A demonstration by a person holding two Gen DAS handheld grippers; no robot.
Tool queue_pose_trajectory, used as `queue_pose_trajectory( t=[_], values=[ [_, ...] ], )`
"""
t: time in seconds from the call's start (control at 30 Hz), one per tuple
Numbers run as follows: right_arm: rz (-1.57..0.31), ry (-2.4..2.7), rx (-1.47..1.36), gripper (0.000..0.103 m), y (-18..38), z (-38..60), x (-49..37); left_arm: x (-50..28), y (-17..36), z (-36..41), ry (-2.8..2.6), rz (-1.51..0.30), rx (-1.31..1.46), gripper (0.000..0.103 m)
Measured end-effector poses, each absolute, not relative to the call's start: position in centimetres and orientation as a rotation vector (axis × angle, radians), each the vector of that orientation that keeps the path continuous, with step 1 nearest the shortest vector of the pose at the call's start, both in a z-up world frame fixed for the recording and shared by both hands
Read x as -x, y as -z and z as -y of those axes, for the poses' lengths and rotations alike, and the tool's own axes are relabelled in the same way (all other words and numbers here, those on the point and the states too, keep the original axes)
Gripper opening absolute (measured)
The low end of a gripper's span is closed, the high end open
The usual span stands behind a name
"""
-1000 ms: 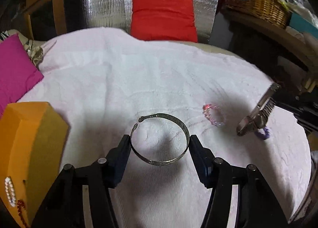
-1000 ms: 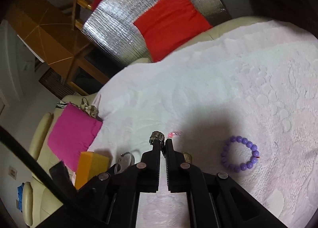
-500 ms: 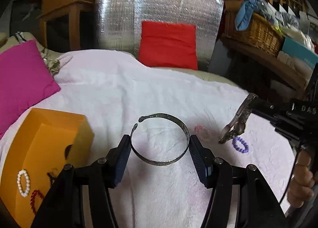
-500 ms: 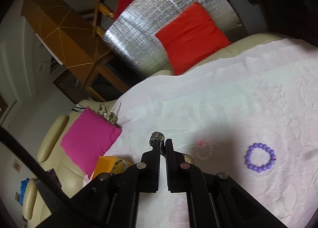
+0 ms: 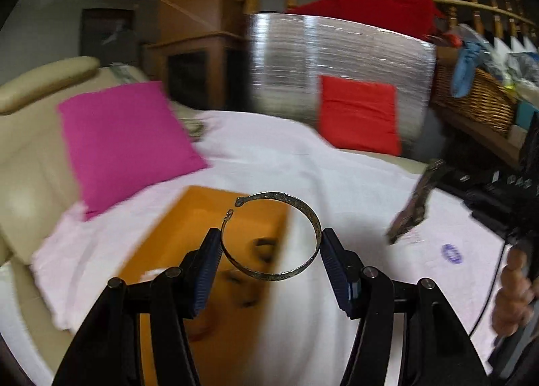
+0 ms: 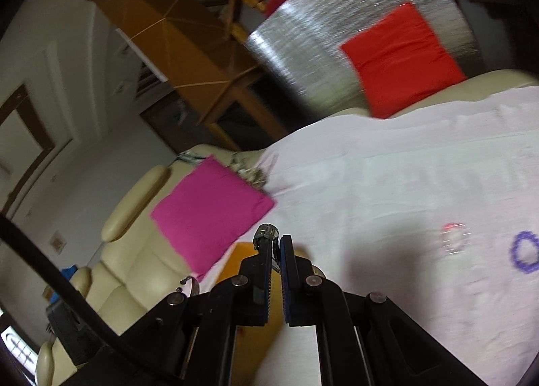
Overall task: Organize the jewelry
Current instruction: 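Carry the bangle and watch into the orange box and open both tools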
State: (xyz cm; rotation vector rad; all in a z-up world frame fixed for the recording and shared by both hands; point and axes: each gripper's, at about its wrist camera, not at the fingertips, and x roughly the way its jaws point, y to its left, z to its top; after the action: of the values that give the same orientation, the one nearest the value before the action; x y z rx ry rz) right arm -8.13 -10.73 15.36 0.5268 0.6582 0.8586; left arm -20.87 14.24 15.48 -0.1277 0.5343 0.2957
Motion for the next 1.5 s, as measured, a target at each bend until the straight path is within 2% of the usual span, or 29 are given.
queue_pose_trajectory(
  t=[0.23, 0.57, 1.1, 1.5],
  values=[
    [-0.686, -1.037, -0.464, 0.006, -15.8, 3.1, 12.4, 25.4, -13.8, -20.0, -0.432, -0.575, 0.167, 0.061],
    [-0.812, -1.205, -0.315, 0.006, -12.7, -5.3, 17.8, 26.3, -9.2, -21.7, -0.468, -0.694, 0.191, 0.061],
    [-0.978, -1.19, -0.133, 0.006, -6.7, -8.7, 20.0, 25.3, -4.0, -23.7, -0.518, -0.851, 0.241, 0.061],
    [-0.988, -1.112, -0.139, 0.009, -6.4, -8.4, 18.7, 24.2, -1.9, -23.4, -0.509, -0.933, 0.243, 0.062]
  ],
)
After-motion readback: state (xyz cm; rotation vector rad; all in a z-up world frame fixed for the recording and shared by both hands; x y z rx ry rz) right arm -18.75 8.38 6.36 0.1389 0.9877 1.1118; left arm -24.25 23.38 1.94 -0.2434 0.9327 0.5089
